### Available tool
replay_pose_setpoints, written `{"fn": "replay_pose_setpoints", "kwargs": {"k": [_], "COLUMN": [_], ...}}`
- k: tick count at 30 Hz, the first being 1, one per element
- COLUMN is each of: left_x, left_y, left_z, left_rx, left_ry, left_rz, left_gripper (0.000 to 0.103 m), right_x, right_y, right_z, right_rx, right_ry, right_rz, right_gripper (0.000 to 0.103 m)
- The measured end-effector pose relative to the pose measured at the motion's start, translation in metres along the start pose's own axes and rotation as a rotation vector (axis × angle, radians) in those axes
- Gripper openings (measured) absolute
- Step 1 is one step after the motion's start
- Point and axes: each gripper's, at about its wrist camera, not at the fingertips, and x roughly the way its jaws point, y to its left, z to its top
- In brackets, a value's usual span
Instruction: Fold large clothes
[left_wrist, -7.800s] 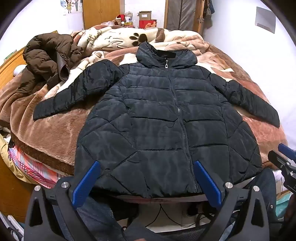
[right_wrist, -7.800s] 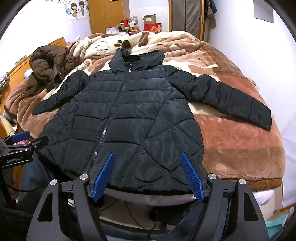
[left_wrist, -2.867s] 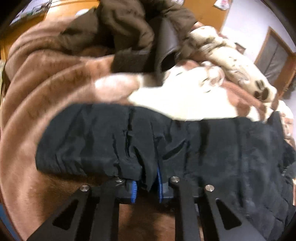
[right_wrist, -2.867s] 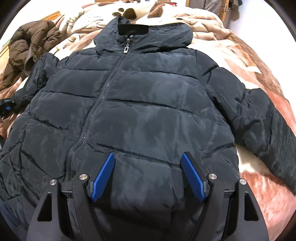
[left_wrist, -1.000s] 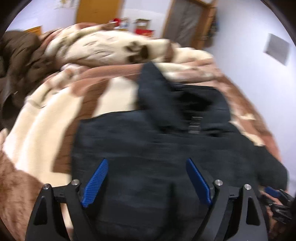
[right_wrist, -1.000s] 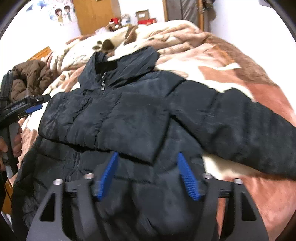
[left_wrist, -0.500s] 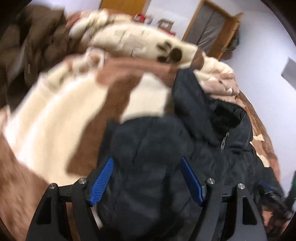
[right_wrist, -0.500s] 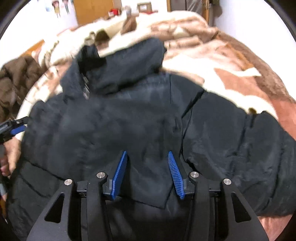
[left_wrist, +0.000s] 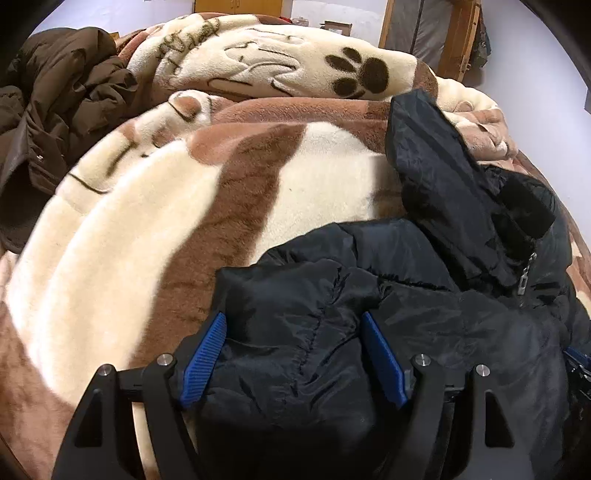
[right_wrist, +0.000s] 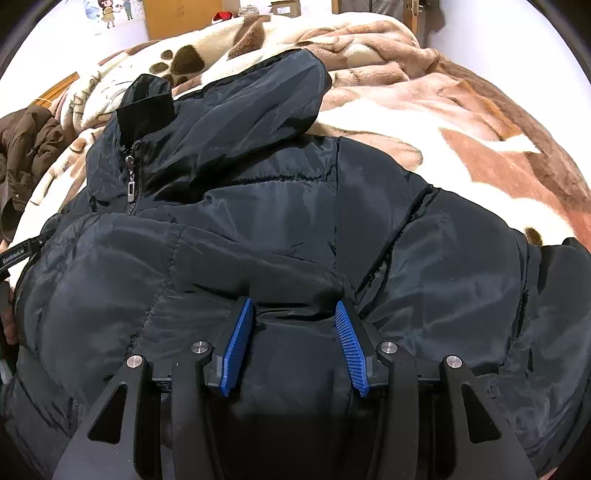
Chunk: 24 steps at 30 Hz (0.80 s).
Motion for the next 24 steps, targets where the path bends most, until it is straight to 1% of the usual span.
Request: {"fn": "replay_pose_setpoints", "kwargs": {"k": [1,2,3,4,6,7,8,9,10,11,12,14,16,18,24], "left_x": [-0.011,-0.023,-0.041,-0.055,-0.078,-0.08,-0.075,-0.065,-0.05,-0.038,-0.034,-0.04,-0.054,-0.072,-0.149], "left_y": [0.001,0.002,0.002,0.002,0.0,-0.002,-0.004,-0.006,-0.007,-0.005,-0.004,-0.004,-0.007,-0.012,-0.035], "left_z": [0.004,0.006,0.004,0.0,-0.014,-0.023,-0.029,-0.036,-0.044,-0.049,-0.051,-0.049,-0.049,-0.055,-0.093], "left_rx": [-0.011,-0.021,-0.024,-0.015,0.007,0.018,0.03,0.048,0.058,0.055,0.045,0.022,0.022,0.043,0.081], "left_ry": [-0.01,-0.027,-0.05,-0.07,-0.104,-0.093,-0.075,-0.042,0.01,0.042,0.048,0.04,0.03,0.016,-0.026], "left_rz": [-0.013,-0.037,-0.067,-0.078,-0.106,-0.119,-0.115,-0.096,-0.068,-0.061,-0.064,-0.05,-0.052,-0.062,-0.123], "left_gripper": [0.072,0.069,0.069,0.069,0.069,0.069,0.069,0.069,0.069,0.07,0.07,0.069,0.069,0.069,0.069], "right_x": [-0.008,-0.024,-0.033,-0.051,-0.066,-0.066,-0.059,-0.051,-0.035,-0.027,-0.026,-0.033,-0.05,-0.068,-0.148], "right_y": [0.0,0.0,0.0,0.001,0.003,0.004,0.005,0.005,0.001,-0.002,-0.003,-0.001,0.003,0.003,0.001], "right_z": [0.002,0.002,0.0,-0.006,-0.019,-0.026,-0.032,-0.036,-0.042,-0.045,-0.045,-0.043,-0.043,-0.048,-0.091], "right_rx": [0.003,0.003,0.001,0.001,-0.005,-0.01,-0.012,-0.009,0.011,0.023,0.031,0.04,0.02,0.024,0.051], "right_ry": [-0.003,-0.025,-0.044,-0.075,-0.091,-0.082,-0.056,-0.027,0.022,0.038,0.039,0.036,0.022,0.002,-0.082], "right_rz": [-0.003,-0.002,0.005,0.024,0.043,0.042,0.038,0.036,0.042,0.05,0.054,0.044,0.034,0.041,0.05], "right_gripper": [0.047,0.047,0.047,0.047,0.047,0.047,0.047,0.047,0.047,0.047,0.047,0.047,0.047,0.047,0.047]}}
